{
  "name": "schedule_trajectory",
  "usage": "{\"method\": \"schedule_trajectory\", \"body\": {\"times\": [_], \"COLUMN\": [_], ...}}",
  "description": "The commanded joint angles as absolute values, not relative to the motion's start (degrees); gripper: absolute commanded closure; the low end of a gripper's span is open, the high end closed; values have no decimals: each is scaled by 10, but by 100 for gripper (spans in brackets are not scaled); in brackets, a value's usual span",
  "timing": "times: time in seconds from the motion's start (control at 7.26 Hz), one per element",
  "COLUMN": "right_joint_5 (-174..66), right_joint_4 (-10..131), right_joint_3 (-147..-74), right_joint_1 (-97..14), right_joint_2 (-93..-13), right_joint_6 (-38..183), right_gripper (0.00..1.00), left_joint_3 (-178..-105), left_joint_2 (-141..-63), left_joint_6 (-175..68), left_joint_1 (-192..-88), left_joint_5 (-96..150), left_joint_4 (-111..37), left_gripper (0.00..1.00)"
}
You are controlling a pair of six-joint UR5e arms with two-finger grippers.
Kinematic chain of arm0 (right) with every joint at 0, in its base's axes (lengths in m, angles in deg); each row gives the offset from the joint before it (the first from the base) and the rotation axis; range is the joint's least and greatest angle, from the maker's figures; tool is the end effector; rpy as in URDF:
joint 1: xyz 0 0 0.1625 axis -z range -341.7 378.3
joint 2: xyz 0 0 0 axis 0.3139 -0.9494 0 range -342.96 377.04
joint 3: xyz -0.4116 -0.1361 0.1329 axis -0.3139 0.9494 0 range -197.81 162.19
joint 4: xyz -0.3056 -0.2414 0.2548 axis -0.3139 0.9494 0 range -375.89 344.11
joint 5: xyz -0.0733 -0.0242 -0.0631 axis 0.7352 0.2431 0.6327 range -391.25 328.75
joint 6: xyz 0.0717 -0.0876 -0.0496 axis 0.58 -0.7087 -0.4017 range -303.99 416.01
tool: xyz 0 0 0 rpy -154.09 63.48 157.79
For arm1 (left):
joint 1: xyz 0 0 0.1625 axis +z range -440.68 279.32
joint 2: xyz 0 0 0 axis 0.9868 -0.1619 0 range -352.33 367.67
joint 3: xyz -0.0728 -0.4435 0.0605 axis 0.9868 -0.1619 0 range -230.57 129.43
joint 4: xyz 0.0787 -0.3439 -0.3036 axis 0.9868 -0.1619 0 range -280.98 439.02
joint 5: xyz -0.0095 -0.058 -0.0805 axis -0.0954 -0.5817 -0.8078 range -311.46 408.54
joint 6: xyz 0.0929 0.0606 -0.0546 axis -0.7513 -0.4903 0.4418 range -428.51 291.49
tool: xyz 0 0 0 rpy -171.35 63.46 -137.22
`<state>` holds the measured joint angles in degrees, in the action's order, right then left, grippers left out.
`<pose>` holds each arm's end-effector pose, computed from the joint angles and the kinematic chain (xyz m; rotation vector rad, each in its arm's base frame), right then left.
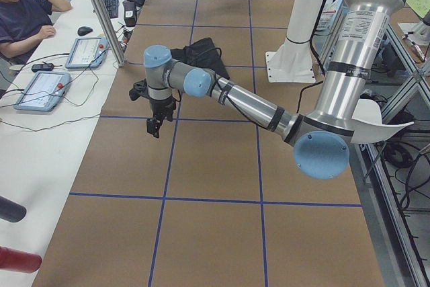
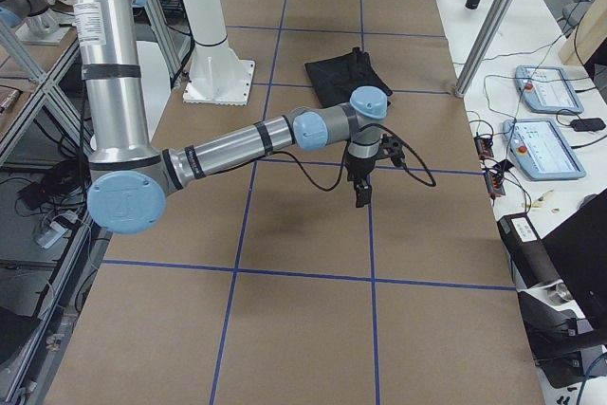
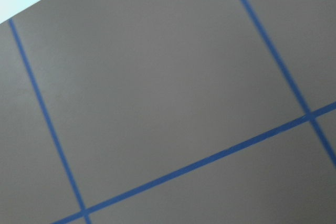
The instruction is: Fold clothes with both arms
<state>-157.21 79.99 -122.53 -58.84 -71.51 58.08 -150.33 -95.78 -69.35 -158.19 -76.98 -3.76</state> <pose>-0.0646 -0.5552 0.5722 0.0910 -0.6448 -0.2378 0.0781 -0.6370 0.4971 0.2069 0.6427 0.3103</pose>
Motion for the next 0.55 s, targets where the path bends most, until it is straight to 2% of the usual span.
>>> {"method": "schedule_trajectory", "body": {"times": [0.0,0.41], "right_joint_5": [-1596,-1633], "right_joint_4": [832,828], "right_joint_3": [-1224,-1226], "right_joint_1": [-684,-723], "right_joint_2": [-784,-846], "right_joint_6": [477,473], "right_gripper": [0,0], "left_joint_3": [-1447,-1449], "left_joint_2": [-946,-851], "left_joint_6": [-798,-860], "left_joint_1": [-1665,-1707], "left_joint_5": [-785,-832], "left_joint_4": [-33,-61], "left_gripper": [0,0]}}
